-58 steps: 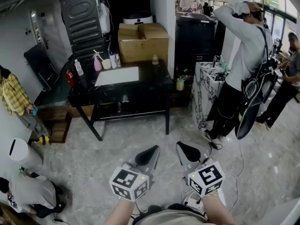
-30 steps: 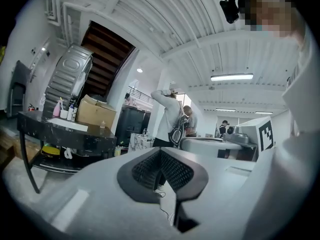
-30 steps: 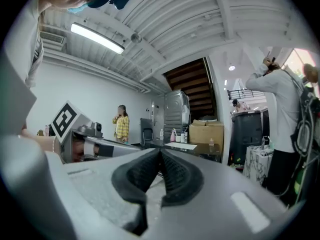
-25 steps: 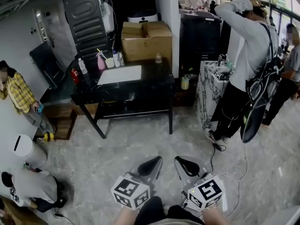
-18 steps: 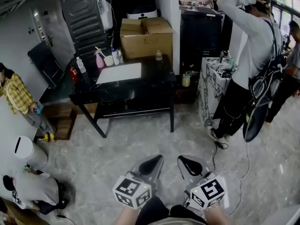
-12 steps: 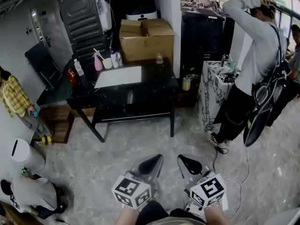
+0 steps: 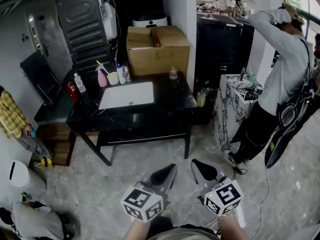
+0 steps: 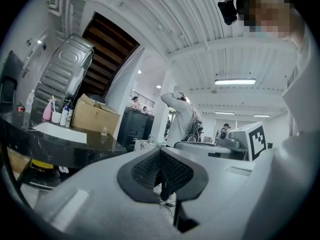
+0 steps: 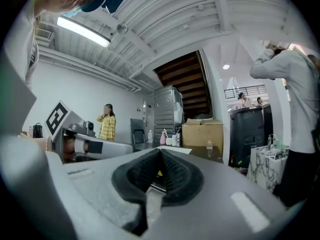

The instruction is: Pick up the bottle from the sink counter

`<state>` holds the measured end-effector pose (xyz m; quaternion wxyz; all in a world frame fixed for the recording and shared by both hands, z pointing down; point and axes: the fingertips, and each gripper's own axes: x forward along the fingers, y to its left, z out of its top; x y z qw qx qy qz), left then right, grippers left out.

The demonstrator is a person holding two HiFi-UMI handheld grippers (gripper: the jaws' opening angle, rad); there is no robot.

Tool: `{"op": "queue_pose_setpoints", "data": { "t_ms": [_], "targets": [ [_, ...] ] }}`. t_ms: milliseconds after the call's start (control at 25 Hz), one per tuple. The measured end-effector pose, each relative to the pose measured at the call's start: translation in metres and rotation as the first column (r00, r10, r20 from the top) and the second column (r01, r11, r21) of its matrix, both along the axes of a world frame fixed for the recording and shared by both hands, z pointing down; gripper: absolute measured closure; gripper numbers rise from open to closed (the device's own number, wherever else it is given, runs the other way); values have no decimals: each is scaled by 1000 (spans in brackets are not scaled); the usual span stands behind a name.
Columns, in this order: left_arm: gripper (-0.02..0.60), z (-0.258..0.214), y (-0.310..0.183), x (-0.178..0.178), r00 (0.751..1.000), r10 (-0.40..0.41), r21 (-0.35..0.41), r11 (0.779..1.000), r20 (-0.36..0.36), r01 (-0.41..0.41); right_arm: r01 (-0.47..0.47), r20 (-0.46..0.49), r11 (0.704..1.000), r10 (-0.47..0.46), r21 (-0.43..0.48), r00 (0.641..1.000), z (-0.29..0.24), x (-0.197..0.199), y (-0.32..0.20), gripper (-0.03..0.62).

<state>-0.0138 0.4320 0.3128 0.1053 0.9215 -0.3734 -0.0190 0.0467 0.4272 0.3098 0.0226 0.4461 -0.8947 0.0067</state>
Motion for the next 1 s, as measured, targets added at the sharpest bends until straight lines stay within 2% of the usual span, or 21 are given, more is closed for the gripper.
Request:
{"op": "queue_pose_setpoints", "data": {
  "t_ms": [240, 400, 600, 1000],
  "targets": [
    [575, 1, -54, -36, 1000, -23, 9, 1000, -6, 23, -3, -21, 1000, 3, 14, 1000, 4, -37, -53, 591],
    [575, 3, -74, -44, 1000, 3, 18, 1000, 15, -3, 2, -26, 1000, -2, 1, 1000, 7, -57, -78, 591],
    [575, 6, -99, -59, 1000, 10, -16, 1000, -27, -11, -19, -68, 1000, 18, -22, 998, 18, -59, -98, 591],
    [575, 17, -149, -70, 999, 23, -57, 998, -40, -26, -49, -67, 996, 44, -75, 997, 33, -58, -142, 591]
  ]
}}
